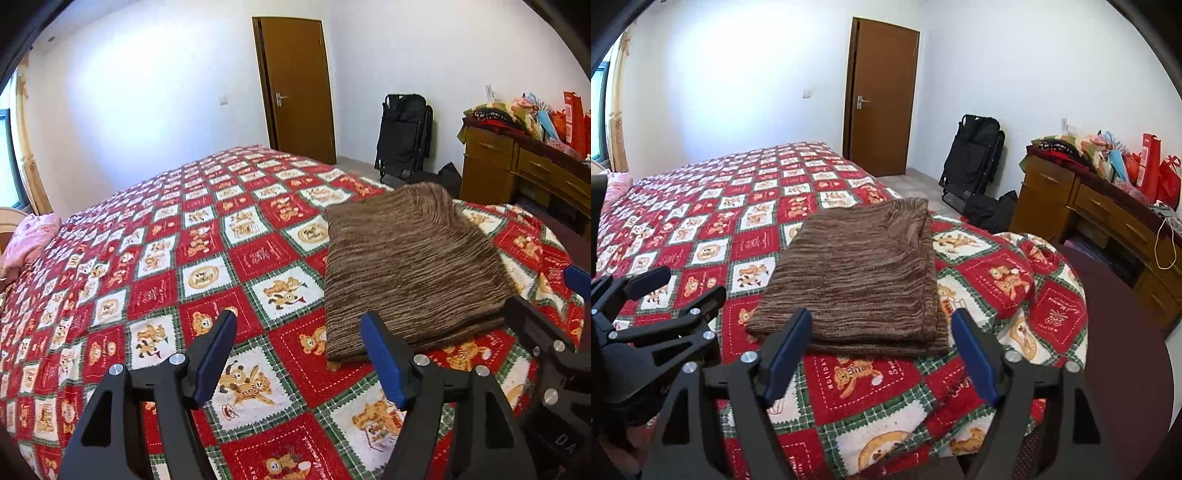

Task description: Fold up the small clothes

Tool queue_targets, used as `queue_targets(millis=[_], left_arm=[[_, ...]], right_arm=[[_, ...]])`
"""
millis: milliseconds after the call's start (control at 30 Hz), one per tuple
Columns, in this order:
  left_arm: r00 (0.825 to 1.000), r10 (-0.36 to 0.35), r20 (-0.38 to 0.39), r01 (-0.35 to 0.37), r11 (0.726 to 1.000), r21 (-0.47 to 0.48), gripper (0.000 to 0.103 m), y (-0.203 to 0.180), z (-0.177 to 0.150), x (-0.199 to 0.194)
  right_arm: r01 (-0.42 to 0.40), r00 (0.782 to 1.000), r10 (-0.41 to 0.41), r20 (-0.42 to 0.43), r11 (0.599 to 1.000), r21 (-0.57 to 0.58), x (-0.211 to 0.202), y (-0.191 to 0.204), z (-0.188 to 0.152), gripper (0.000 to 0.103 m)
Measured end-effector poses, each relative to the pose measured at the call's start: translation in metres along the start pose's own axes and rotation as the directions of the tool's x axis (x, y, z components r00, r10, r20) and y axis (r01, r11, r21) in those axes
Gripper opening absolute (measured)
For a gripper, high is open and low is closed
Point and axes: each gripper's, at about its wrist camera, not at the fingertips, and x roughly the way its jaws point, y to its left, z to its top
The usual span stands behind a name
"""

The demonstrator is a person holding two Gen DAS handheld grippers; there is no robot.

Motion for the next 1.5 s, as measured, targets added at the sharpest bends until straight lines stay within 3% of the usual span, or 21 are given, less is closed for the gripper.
queue_targets(millis=[133,633,1067,1500], left_arm=[[0.999,0.014,0.03,-0.014,1.0,0.001,0.072,-0.001,0.001,-0.015],[0.997,0.035,0.075,-0.031,0.999,-0.044,0.073,0.002,-0.001,-0.046],[0.991,0.029,0.131,-0.029,1.0,0.002,0.073,-0.01,0.001,-0.068],[0.99,0.052,0.129,-0.057,0.998,0.036,0.073,-0.016,0.0,-0.067]], right_arm=[[-0.001,0.999,0.001,0.041,1.0,0.006,-0.014,-0.003,0.002,0.093],[-0.006,0.994,-0.002,0.11,0.998,0.07,-0.04,-0.013,0.011,0.096],[0.027,0.991,-0.04,0.127,0.995,0.099,-0.052,-0.023,0.008,0.096],[0.032,0.991,-0.047,0.125,0.993,0.116,-0.051,-0.025,0.007,0.097]])
